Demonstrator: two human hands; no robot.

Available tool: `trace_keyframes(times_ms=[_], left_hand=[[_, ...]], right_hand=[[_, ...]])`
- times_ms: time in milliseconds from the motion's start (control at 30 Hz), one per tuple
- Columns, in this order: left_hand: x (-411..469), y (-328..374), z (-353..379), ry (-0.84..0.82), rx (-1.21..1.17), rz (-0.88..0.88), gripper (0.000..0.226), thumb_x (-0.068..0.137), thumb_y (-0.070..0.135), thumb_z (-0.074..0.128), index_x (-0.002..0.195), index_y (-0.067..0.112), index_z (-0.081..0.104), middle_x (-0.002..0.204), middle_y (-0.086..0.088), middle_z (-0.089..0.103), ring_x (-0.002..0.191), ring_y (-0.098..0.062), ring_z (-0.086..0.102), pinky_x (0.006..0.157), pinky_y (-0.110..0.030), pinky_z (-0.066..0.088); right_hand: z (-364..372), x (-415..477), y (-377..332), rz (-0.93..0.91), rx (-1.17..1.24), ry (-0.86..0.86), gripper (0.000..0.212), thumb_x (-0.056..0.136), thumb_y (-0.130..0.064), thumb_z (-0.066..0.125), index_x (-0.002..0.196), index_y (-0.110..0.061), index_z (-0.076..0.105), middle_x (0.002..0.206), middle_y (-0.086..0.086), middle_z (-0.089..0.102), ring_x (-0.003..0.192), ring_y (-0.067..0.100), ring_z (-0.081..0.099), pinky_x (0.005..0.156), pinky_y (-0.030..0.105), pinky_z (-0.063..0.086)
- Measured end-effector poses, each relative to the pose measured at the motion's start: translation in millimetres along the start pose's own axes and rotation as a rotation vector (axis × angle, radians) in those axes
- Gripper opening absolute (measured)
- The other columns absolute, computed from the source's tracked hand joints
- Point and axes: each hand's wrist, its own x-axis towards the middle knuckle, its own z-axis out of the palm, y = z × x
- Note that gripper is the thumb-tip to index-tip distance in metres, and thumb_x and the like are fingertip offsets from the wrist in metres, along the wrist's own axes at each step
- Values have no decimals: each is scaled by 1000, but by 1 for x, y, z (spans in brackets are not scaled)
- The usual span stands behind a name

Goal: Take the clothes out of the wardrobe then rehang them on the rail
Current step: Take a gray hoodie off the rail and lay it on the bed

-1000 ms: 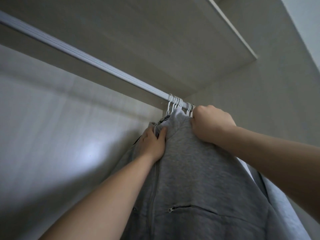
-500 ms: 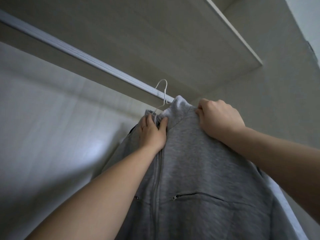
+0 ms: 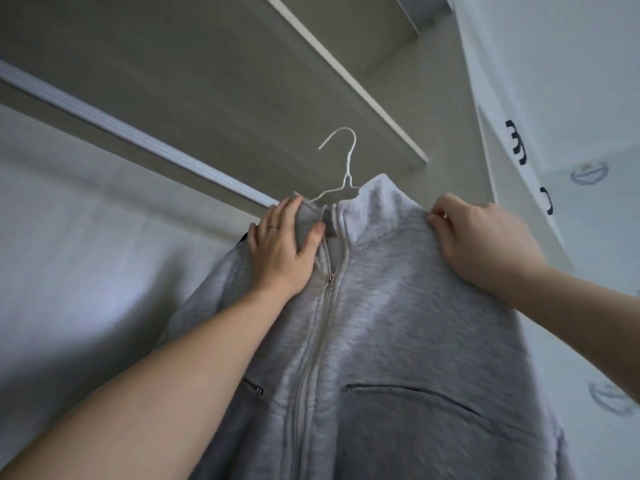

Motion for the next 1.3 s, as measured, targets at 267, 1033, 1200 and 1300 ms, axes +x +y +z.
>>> trace_keyframes(times_ms=[267,1033,1200,1300], left_hand=[[-18,122,21,-68,-81,-11,58,93,59,40,139,25,46,136,-2,57,125,-29,50,106,-46,31],[-233,589,154,-534,-1046,3,22,102,34,46,115,19,56,96,3,60,88,-18,58,74,-34,44],[-327,676,203,-740,-1136,68,19,103,32,46,92,19,53,84,2,56,77,-19,55,67,-32,40],[-383,725,233,-809,-1184,113,21,103,31,45,87,19,48,81,0,54,74,-22,53,66,-33,38]], right_hand=[[-117,-41,106,55,-70,-18,23,96,-42,39,93,-23,52,78,13,64,75,41,60,59,38,43],[-512,-252,327,419,-673,-246,15,97,-34,48,89,-24,55,59,-20,42,58,25,39,56,34,31],[-547,-341,358,560,-750,-303,14,96,-36,48,88,-27,54,61,-15,53,55,20,46,56,34,34],[-559,-396,376,632,-797,-350,13,97,-33,51,88,-25,57,65,-8,60,58,21,52,55,35,40]])
